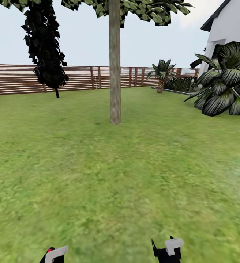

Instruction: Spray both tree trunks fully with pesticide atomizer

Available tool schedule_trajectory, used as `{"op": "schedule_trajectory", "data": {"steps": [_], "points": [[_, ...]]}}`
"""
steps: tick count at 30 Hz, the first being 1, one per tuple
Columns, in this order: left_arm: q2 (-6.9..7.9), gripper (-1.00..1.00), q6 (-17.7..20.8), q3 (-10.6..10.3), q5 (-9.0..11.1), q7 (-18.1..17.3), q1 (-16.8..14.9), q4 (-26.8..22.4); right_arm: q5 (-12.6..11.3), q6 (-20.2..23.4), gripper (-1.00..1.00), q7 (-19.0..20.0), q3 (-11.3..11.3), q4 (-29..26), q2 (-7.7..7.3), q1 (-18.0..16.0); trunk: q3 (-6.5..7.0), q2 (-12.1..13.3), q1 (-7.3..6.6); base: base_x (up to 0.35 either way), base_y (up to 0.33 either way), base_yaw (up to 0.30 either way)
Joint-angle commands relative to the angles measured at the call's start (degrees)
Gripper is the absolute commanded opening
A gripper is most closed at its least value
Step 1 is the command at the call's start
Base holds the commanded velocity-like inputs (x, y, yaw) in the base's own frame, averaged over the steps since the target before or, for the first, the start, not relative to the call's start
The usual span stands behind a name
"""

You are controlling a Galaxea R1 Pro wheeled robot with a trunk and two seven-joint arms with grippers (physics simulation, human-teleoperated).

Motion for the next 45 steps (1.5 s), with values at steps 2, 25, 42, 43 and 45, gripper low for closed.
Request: {"op": "schedule_trajectory", "data": {"steps": [2, 25, 42, 43, 45], "points": [[-0.04, -1.0, -0.19, 0.19, -0.3, -0.06, -0.04, 0.02, 0.45, -0.16, 1.0, -0.17, -0.19, 0.04, 0.02, -0.03, -0.05, -0.02, 0.02, 0.34, 0.0, 0.0], [-0.04, -1.0, -0.21, 0.19, -0.38, -0.35, -0.03, 0.02, 0.49, -0.13, 1.0, -0.16, -0.19, 0.04, 0.02, -0.03, -0.05, -0.02, 0.02, 0.34, 0.0, 0.0], [-0.04, -1.0, -0.21, 0.19, -0.3, -0.36, -0.02, 0.02, 0.49, -0.18, 1.0, -0.16, -0.19, 0.04, 0.02, -0.03, -0.05, -0.02, 0.02, 0.34, 0.0, 0.0], [-0.04, -1.0, -0.21, 0.19, -0.3, -0.36, -0.03, 0.02, 0.49, -0.17, 1.0, -0.16, -0.19, 0.04, 0.02, -0.03, -0.05, -0.02, 0.02, 0.34, 0.0, 0.0], [-0.04, -1.0, -0.21, 0.19, -0.29, -0.36, -0.03, 0.02, 0.49, -0.17, 1.0, -0.16, -0.19, 0.04, 0.02, -0.03, -0.05, -0.02, 0.02, 0.34, 0.0, 0.0]]}}
